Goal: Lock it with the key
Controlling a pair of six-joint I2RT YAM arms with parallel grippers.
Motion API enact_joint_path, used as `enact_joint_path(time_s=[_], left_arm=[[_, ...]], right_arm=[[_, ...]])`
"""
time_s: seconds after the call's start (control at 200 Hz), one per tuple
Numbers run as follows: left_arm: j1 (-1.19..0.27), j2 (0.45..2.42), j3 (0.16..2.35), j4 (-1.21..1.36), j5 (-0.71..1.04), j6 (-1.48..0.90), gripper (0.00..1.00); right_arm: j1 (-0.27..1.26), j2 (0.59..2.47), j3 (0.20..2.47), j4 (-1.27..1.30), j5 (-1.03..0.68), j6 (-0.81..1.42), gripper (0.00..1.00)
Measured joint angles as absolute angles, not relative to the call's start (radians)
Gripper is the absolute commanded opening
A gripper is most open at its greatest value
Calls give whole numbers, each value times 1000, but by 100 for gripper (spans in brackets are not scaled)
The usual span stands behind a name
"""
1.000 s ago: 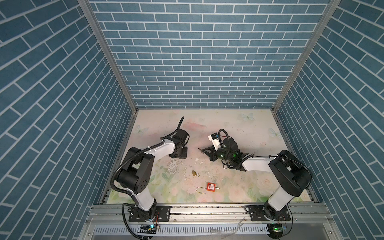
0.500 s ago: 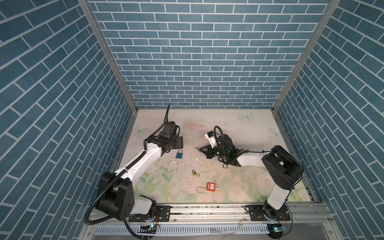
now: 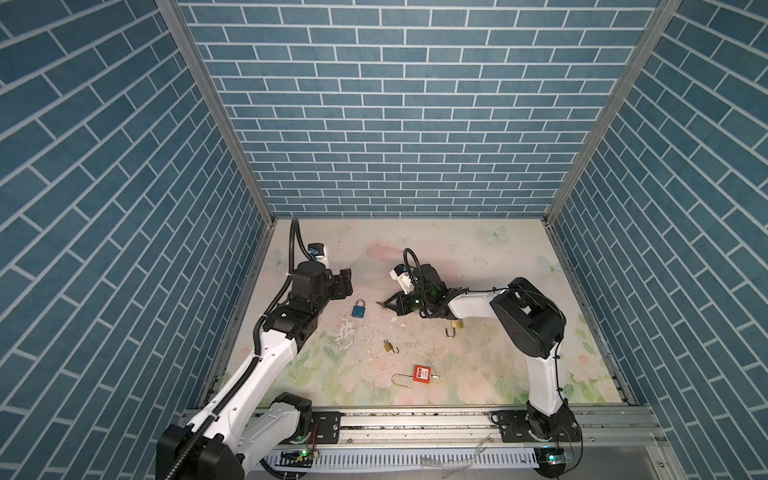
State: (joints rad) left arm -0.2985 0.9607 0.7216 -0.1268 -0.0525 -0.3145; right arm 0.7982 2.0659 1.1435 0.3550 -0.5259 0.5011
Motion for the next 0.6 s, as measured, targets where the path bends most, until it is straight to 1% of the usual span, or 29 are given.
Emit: enact_joint_path(time_s=[0.135,0.595], left_arm=[[-299,915,684,-72,-61,-313,84],[-305,895,682,-25,-60,-313,85]], right_arm=[[812,2109,1196,329,-540,502,0],[837,2189,1289,315,-556,551,0]])
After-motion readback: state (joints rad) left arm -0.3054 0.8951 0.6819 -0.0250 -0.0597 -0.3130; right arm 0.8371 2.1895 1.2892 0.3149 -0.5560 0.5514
